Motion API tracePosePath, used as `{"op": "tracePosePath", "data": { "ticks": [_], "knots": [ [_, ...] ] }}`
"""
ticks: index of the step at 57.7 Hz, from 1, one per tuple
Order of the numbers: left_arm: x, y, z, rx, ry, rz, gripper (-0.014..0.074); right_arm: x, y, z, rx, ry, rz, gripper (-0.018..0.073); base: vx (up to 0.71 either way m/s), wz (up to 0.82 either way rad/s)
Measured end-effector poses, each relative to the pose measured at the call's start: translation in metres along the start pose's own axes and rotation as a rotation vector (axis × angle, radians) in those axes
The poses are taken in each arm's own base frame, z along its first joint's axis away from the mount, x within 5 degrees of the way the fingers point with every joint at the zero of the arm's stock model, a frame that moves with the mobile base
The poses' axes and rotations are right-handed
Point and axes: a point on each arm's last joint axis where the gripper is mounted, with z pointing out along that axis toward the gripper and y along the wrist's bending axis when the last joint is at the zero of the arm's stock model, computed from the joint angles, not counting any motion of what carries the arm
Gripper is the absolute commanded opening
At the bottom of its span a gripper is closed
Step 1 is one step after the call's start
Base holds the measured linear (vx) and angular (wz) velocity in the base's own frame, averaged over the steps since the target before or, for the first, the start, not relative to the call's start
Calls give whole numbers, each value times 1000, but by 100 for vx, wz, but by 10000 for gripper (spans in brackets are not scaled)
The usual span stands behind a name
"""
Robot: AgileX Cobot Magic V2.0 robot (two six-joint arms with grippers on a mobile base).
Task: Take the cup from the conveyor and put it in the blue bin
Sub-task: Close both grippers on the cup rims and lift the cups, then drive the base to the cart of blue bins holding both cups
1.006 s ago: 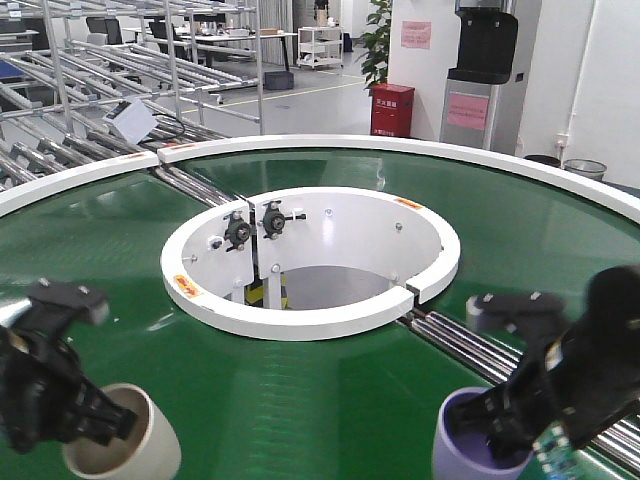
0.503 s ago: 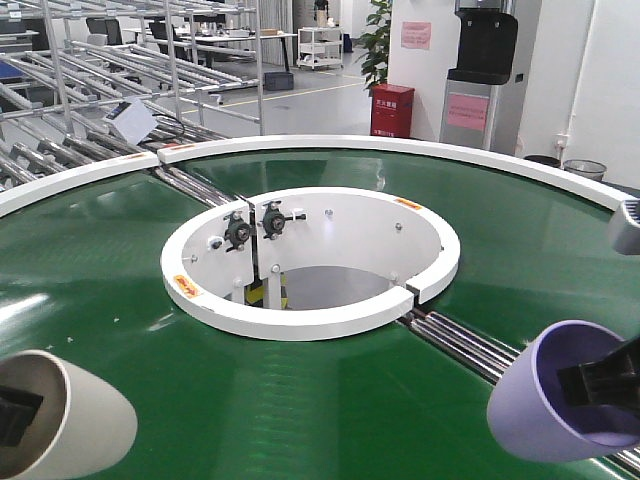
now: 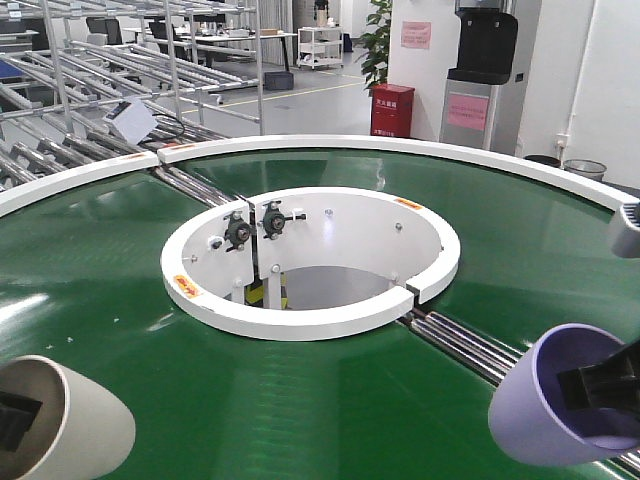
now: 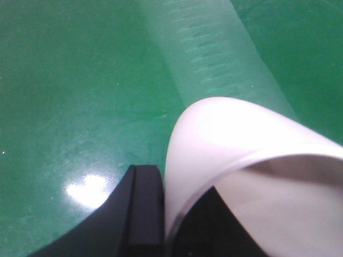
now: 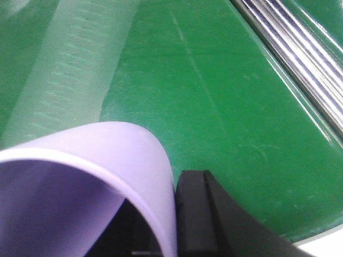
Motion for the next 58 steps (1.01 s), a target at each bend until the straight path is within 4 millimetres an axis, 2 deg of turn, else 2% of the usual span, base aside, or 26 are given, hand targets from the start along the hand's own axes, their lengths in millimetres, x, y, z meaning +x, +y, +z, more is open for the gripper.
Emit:
{"op": "tracePosePath", "data": {
  "ticks": [36, 58],
  "knots": [
    [0, 0, 0, -4, 0, 2, -6, 0, 0, 0, 1, 1, 0, -9, -2, -3],
    [0, 0, 0, -3, 1, 2, -6, 0, 0, 0, 1, 1, 0, -9, -18, -41]
  ]
}}
